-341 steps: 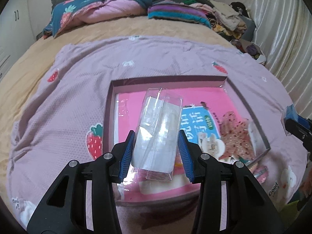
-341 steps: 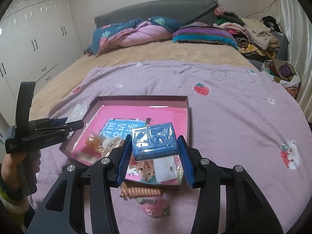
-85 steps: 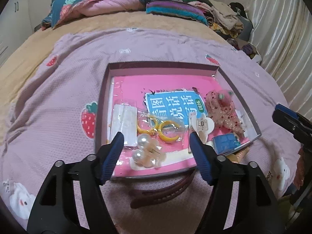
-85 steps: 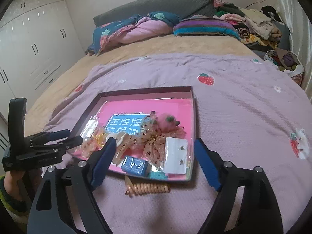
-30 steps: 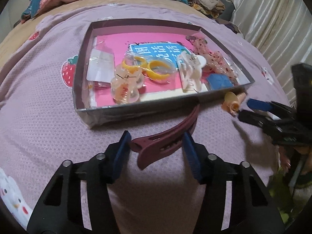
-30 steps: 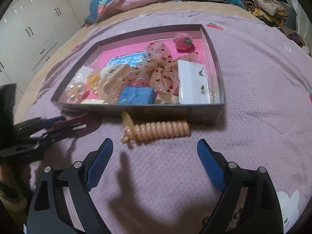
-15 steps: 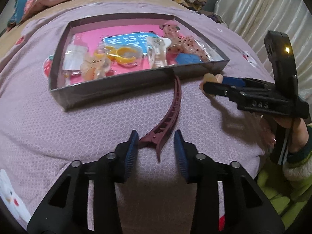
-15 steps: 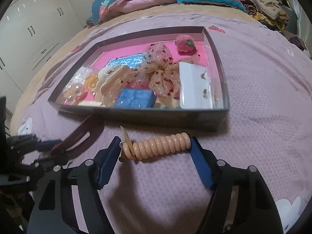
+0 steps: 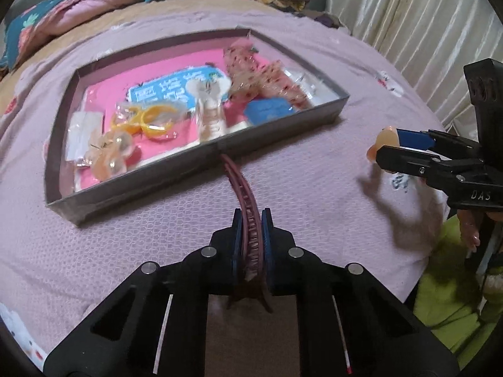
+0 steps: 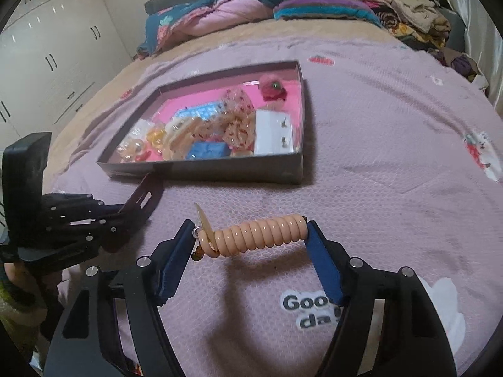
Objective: Organize jewelry
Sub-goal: 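Carry maroon clip and coiled hair tie into the tray and open both tools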
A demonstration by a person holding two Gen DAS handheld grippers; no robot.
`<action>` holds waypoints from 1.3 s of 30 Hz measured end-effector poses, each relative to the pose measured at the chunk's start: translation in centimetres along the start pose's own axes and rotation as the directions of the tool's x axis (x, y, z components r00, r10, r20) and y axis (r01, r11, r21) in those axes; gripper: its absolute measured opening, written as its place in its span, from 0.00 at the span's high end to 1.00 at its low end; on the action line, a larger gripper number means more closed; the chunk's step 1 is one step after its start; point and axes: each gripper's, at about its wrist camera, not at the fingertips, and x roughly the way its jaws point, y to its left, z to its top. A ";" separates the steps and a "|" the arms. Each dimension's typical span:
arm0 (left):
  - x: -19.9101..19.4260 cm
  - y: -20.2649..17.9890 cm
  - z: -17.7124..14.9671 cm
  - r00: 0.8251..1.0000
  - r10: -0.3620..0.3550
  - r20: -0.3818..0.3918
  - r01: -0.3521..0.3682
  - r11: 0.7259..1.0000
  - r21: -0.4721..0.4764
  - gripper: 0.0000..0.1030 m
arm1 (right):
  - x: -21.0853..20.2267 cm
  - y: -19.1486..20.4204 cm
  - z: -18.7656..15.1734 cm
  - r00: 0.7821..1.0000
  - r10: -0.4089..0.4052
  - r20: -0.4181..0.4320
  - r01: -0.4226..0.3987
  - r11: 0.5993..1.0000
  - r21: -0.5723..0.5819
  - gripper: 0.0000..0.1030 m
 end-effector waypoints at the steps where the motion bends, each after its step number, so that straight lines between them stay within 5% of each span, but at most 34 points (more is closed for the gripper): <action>1: -0.4 0.0 0.0 1.000 0.004 0.005 -0.004 1.000 -0.005 0.95 | -0.6 0.1 0.1 1.000 0.005 0.012 -0.005 1.000 -0.001 0.32; 7: -4.3 0.5 1.1 0.997 0.015 0.076 -0.011 0.998 -0.054 0.95 | -3.6 1.3 1.1 0.996 0.035 0.086 -0.033 0.999 -0.026 0.32; 20: -10.5 5.3 5.5 0.968 0.155 0.196 -0.117 0.974 -0.192 0.95 | -6.5 4.3 6.7 0.975 0.088 0.204 -0.065 0.991 -0.119 0.32; 39: -8.6 9.5 8.8 0.956 0.219 0.194 -0.157 0.944 -0.290 0.95 | -3.7 4.3 12.7 0.967 0.014 0.256 0.026 0.988 -0.154 0.32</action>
